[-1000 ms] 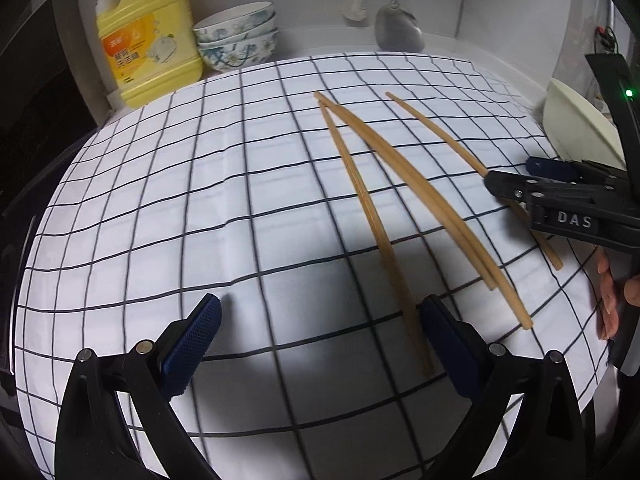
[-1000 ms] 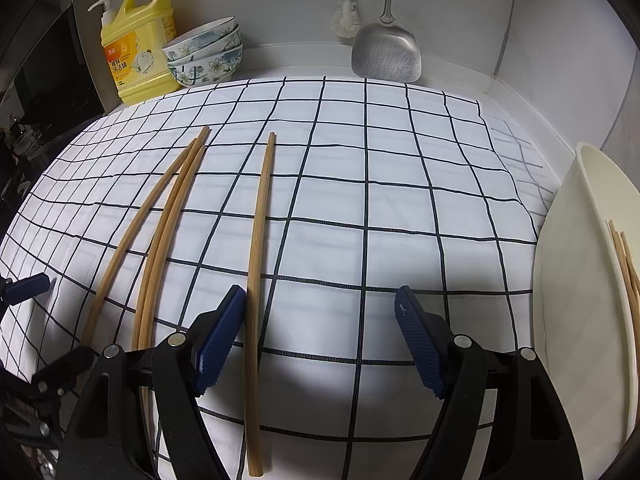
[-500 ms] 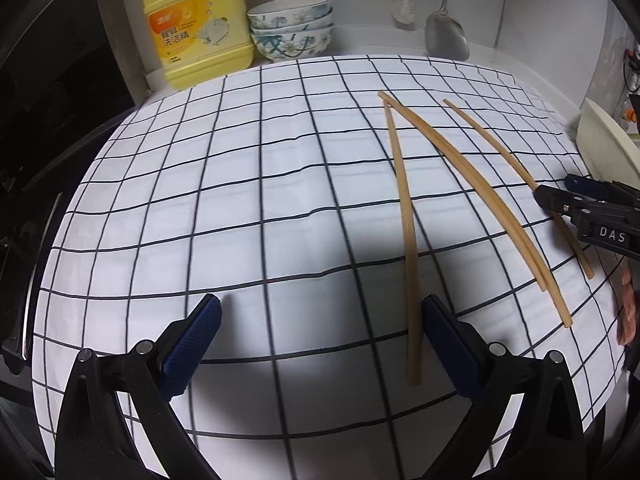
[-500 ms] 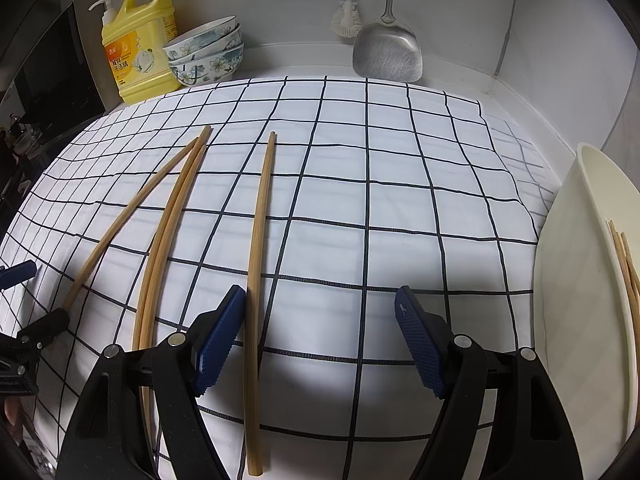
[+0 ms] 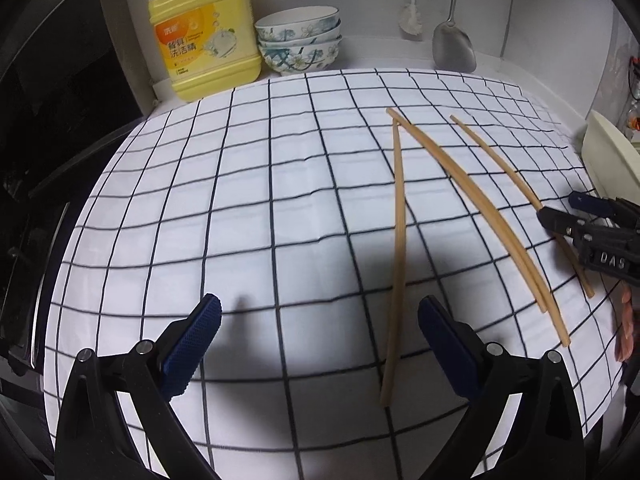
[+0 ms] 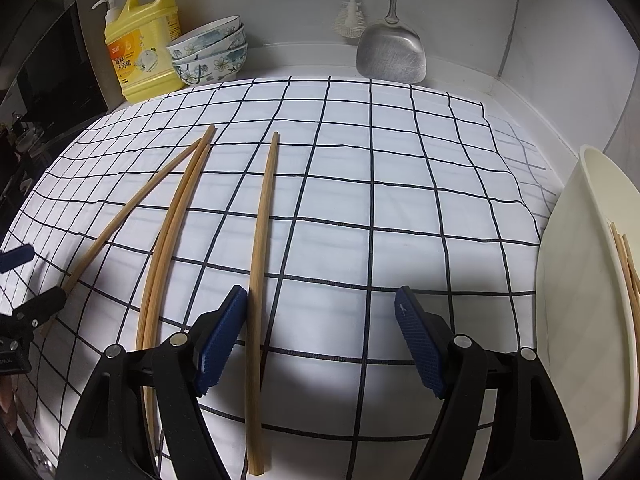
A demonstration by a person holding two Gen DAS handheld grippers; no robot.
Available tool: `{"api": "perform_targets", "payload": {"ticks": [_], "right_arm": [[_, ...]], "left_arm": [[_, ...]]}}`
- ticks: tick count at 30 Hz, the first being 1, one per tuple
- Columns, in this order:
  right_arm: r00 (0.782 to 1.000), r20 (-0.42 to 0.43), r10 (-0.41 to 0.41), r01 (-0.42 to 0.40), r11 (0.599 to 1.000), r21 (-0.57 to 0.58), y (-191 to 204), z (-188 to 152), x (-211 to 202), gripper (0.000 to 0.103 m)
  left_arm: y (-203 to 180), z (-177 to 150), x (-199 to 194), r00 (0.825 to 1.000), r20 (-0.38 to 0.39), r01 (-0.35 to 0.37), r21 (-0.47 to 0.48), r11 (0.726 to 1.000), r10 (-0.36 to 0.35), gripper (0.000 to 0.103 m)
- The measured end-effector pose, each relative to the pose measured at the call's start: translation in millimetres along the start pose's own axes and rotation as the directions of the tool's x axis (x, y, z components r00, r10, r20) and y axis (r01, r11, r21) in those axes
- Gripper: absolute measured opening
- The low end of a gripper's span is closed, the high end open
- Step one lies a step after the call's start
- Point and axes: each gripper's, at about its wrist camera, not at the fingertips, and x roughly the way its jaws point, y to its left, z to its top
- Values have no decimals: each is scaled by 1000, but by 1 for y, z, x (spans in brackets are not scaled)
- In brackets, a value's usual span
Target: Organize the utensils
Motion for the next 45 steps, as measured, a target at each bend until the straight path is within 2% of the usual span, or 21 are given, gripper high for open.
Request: {"api": "perform_targets", "payload": {"ticks": [4, 13, 25, 27, 29, 30, 31, 32, 33, 34, 35, 36, 39, 45], "right_arm": [[1000, 1, 1, -1, 1000, -16, 5, -1, -1, 73], [1000, -3, 11, -11, 1000, -21, 2, 2, 1, 73], [999, 8, 35, -34, 998, -47, 11, 5, 6, 72], [999, 12, 40, -39, 998, -53, 11, 4, 6, 71], [999, 19, 49, -48, 997, -67, 13, 5, 5, 63], [998, 21, 53, -51, 996, -73, 15, 5, 5, 60], [998, 24, 54, -52, 995, -81, 18, 6, 4, 54], [998, 26, 57, -55, 995, -86, 20, 6, 4, 43], [998, 30, 56, -53, 994, -96, 23, 7, 3, 35], [998, 32, 53, -49, 993, -108, 26, 7, 3, 19], [998, 34, 43, -39, 991, -124, 30, 8, 3, 11], [999, 40, 35, -28, 989, -146, 34, 6, 3, 10], [998, 42, 48, -42, 989, -140, 31, 6, 2, 6], [997, 45, 64, -60, 994, -87, 20, 7, -2, 6]], "left_arm": [[-4, 12, 7, 1000, -13, 11, -21, 1000, -12, 97], [-16, 37, 35, 998, -40, -47, 16, 999, 48, 98], [-14, 50, 46, 1000, 5, -13, -25, 1000, 13, 96], [-15, 48, 44, 1000, 21, 5, -26, 1000, -5, 88], [-17, 48, 42, 999, 24, 48, -27, 998, -48, 70], [-20, 48, 40, 998, 31, 48, -18, 999, -48, 66], [-22, 49, 39, 998, 36, 53, -10, 999, -53, 56], [-26, 49, 38, 997, 41, 64, -1, 998, -64, 42], [-30, 49, 37, 997, 45, 70, 10, 998, -70, 34], [-36, 49, 35, 996, 48, 73, 26, 997, -74, 23], [-41, 49, 34, 996, 50, 71, 39, 997, -73, 13], [-48, 48, 34, 996, 54, 66, 59, 996, -70, 8], [-55, 45, 32, 997, 76, 22, 86, 996, -29, 7], [-45, 44, 30, 995, 68, 71, 46, 996, -74, 7]]}}
